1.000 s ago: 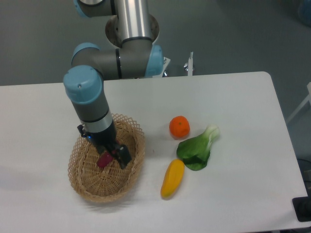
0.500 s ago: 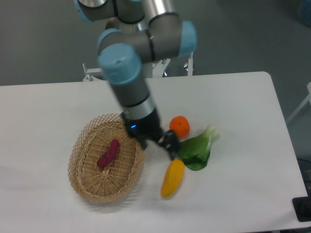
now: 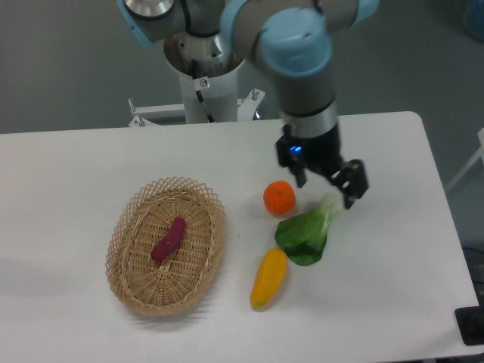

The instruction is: Place the sweet potato in the basket

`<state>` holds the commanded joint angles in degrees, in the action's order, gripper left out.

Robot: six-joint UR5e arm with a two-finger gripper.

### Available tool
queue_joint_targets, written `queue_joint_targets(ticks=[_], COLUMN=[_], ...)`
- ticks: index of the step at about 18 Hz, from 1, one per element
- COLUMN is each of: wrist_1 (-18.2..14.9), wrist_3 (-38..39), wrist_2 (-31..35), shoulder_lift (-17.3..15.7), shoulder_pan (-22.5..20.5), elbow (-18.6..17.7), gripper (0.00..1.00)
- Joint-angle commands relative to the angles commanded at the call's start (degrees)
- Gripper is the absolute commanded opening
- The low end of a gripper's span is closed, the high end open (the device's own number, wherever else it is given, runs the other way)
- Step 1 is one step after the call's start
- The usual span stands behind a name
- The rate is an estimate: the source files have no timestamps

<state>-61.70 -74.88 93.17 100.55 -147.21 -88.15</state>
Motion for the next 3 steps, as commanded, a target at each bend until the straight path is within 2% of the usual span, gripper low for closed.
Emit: queue_joint_targets(ticks=[3], wrist_1=[0.0], wrist_3=[0.1], wrist_2=[-0.4], shoulder_lift=[-0.1], shoulder_pan=[-0.4], elbow=[-0.1], gripper=[1.00])
